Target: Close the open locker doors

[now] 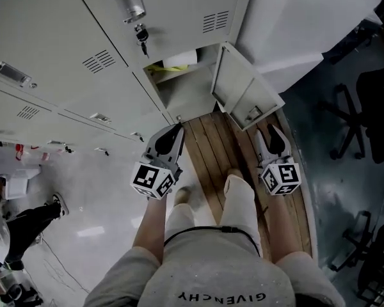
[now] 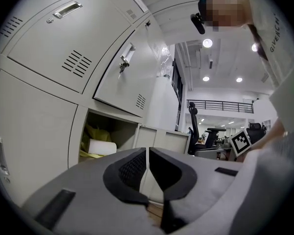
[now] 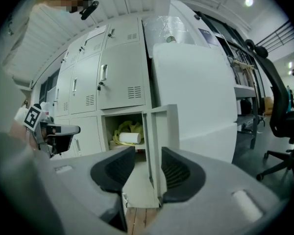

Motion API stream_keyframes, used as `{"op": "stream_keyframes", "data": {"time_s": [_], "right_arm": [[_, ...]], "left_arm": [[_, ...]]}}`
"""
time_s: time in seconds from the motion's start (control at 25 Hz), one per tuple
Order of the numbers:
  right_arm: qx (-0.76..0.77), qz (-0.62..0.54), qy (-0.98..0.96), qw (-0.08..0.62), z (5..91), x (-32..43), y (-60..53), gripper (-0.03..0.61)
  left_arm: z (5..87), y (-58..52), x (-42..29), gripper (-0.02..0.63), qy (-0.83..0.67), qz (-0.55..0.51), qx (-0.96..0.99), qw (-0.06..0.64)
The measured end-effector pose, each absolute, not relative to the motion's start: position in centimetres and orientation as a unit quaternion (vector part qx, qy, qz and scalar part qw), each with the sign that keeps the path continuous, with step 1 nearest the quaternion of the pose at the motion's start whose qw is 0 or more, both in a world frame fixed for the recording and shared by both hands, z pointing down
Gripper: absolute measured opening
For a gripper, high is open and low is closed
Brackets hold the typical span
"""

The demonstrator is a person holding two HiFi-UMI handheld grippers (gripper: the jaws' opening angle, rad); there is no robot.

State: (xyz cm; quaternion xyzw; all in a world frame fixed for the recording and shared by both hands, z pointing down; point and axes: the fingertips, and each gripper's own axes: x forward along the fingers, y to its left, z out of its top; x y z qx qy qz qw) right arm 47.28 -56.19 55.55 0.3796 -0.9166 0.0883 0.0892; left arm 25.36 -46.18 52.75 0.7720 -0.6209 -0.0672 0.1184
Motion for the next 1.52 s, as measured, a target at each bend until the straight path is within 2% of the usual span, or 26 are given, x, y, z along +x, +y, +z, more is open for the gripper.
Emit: {"op": "stream_keyframes", "data": {"time_s": [0.4,0.92,1.52], "right_arm": [[0.374,0.092,-0.919,0.083,57.0,47.8,-61.6,0.206],[0.361,0.081,-0.924,0.092,57.5,45.7,-60.1,0.206],[0.342,0.085,-0.93,0.105,57.8,36.6,-51.7,0.169]], "left_arm": [[54.8,-47.6,26.6,0.017,-0.643,-0.053,0.754,0.124],[55.6,-45.4,25.2,0.017,-0.653,-0.058,0.744,0.133],[55.3,-38.1,16.8,0.017,-0.663,-0.059,0.734,0.135]]}}
